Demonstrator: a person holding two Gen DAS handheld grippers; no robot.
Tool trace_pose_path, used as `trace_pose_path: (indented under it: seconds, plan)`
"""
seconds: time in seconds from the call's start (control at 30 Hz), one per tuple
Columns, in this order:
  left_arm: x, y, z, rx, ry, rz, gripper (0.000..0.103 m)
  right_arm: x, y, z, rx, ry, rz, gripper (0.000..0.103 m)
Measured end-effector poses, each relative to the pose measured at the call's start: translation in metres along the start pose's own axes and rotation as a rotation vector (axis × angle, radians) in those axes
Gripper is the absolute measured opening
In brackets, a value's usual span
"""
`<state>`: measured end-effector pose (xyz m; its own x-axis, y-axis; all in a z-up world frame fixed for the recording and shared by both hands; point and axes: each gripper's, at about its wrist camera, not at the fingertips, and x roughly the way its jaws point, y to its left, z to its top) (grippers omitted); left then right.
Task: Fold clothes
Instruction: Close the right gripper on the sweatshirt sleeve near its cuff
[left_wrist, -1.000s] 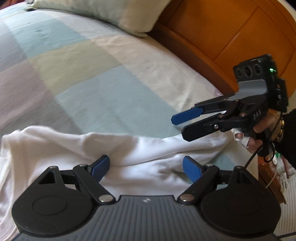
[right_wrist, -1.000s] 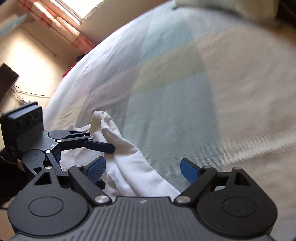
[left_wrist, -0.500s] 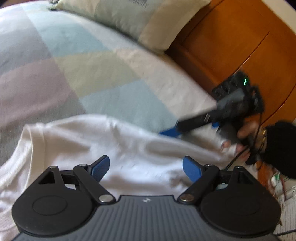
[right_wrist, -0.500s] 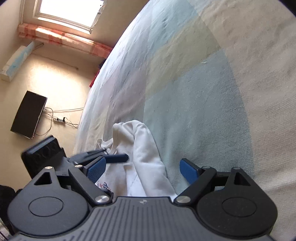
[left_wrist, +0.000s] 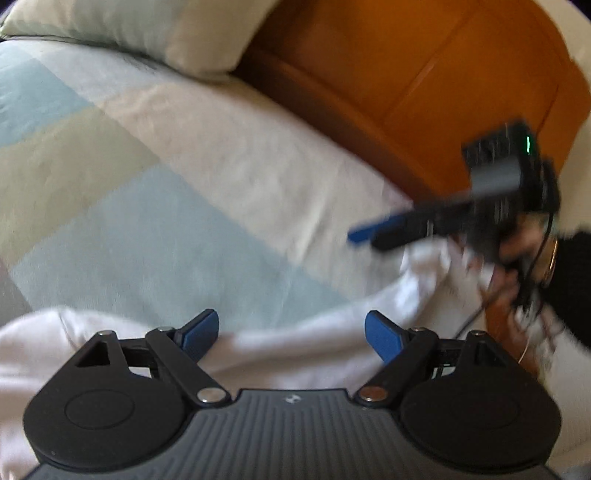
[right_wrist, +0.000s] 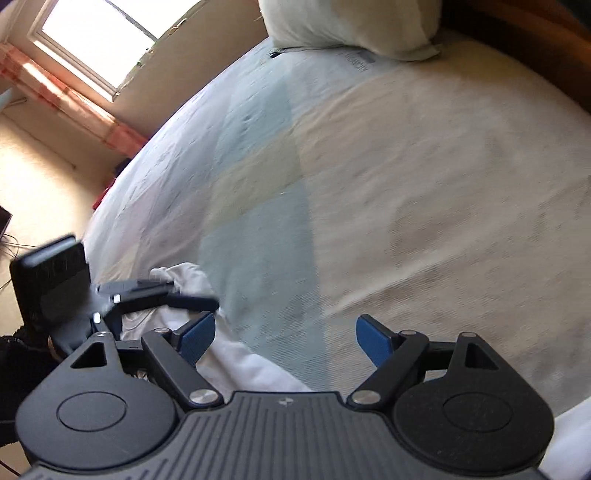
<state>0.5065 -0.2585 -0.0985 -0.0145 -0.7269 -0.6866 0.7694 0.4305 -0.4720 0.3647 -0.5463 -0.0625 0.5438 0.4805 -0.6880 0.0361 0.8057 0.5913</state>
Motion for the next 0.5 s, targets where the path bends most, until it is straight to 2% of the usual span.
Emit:
trace_pose_path:
  seconds: [0.1,0.17,0.23,0.37,0.5]
  plan:
    - [-0.005,-0.005,-0.018,0.011,0.022,0.037,0.086,0.014,0.005,0.004,-0.029,0.024,0.045,0.085]
    - [-0.012,-0.007,-0.030,0.015,0.007,0.046,0.086,0.028,0.009,0.008,-0.052,0.055,0.092,0.070]
    - [-0.015,-0.008,-0.038,0.032,-0.005,0.060,0.087,0.052,0.017,0.010,-0.076,0.116,0.148,0.062]
    - [-0.018,-0.013,-0.042,0.064,-0.010,0.079,0.087,0.093,0.036,0.009,-0.171,0.230,0.190,0.061]
    - [-0.022,-0.012,-0.047,0.078,-0.029,0.078,0.087,0.118,0.051,0.017,-0.266,0.301,0.236,0.056]
